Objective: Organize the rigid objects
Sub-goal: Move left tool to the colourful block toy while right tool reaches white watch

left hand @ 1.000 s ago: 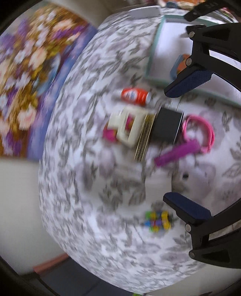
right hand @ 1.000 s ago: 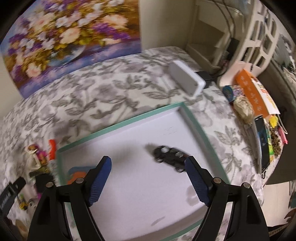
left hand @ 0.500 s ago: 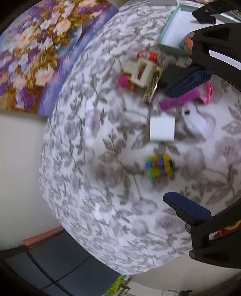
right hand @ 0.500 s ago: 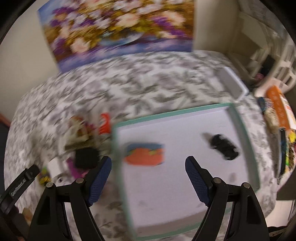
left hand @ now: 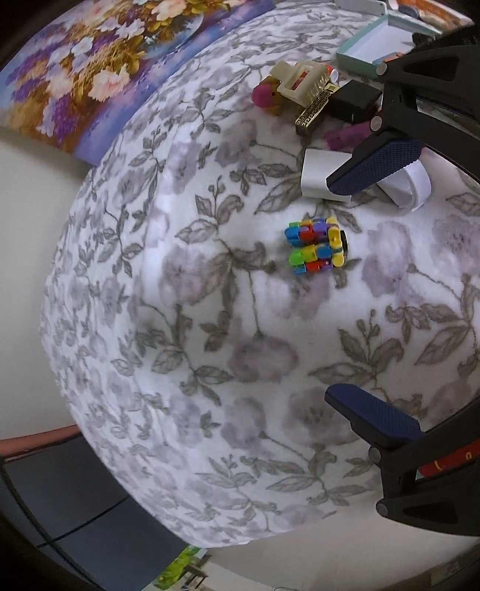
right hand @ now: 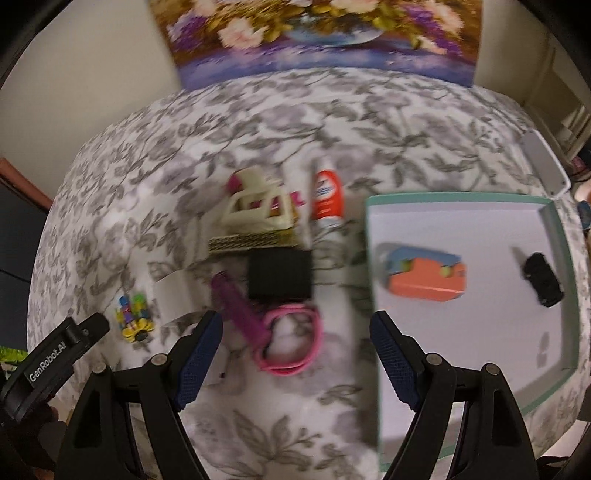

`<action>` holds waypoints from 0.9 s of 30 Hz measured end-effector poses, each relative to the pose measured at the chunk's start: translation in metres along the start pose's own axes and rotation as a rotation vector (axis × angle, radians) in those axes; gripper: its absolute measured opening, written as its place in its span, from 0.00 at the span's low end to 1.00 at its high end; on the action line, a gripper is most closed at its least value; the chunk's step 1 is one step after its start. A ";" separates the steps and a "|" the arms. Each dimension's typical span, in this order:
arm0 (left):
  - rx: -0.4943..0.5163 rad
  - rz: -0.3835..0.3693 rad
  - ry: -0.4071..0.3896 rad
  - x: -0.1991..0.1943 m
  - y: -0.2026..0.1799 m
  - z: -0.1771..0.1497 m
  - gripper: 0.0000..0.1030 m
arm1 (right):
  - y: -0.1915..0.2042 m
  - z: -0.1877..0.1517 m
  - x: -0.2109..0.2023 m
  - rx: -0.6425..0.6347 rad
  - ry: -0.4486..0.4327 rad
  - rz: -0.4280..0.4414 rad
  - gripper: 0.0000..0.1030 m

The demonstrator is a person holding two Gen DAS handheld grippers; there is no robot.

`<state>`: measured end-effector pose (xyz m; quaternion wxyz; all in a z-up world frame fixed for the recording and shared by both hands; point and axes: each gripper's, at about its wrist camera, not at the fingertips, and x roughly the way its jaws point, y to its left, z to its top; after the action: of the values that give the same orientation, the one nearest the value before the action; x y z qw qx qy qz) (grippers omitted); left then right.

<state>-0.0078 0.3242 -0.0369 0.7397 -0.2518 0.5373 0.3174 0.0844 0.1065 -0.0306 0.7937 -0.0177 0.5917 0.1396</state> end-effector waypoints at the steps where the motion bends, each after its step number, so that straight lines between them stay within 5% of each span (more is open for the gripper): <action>1: -0.005 0.002 0.007 0.003 0.002 0.001 1.00 | 0.005 -0.002 0.002 -0.009 0.007 0.007 0.80; 27: -0.126 -0.073 0.099 0.027 0.040 0.011 1.00 | 0.041 -0.022 0.027 -0.056 0.095 0.063 0.78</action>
<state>-0.0242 0.3639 -0.0608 0.7060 -0.3328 0.5426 0.3105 0.0614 0.1469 -0.0567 0.7593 -0.0277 0.6248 0.1798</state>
